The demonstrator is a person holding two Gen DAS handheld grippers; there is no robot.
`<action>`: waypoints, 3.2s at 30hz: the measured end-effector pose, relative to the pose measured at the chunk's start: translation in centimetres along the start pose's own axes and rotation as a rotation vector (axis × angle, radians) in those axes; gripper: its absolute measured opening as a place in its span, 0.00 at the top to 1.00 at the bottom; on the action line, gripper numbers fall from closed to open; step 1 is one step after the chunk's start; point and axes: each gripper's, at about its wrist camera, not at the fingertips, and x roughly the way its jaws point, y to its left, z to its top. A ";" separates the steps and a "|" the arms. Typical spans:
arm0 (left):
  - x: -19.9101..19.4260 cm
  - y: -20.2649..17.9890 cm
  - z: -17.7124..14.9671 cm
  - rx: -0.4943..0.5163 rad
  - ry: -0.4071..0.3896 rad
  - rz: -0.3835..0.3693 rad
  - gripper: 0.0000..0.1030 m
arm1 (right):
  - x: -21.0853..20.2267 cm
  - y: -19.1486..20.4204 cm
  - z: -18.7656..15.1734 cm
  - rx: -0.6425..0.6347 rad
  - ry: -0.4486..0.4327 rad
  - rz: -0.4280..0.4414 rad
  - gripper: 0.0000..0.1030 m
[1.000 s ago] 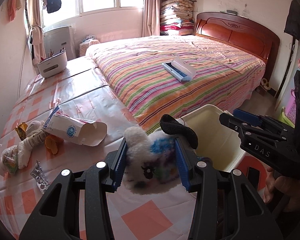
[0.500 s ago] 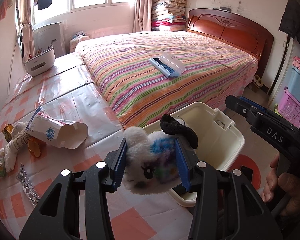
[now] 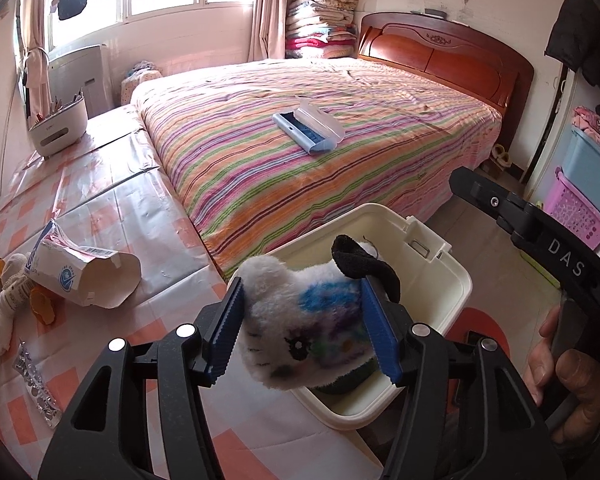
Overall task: Collect trash
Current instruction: 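Release the bottle into the bin while the left gripper carries the white plush toy over it, then move both grippers back to the table toward the milk carton and plastic bags, then grasp the white milk carton with the right gripper while the left grasps the plastic bags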
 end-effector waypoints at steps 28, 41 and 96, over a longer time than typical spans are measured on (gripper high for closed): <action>-5.1 8.9 0.4 -0.163 -0.101 0.192 0.17 | 1.4 4.0 -1.0 -0.068 0.039 0.072 0.58; -10.0 20.7 -2.9 -0.367 -0.125 0.390 0.16 | 3.2 9.6 -2.4 -0.145 0.090 0.158 0.58; -8.6 41.7 -10.7 -0.755 0.068 0.403 0.57 | 16.6 28.9 -5.6 -0.572 0.382 0.389 0.58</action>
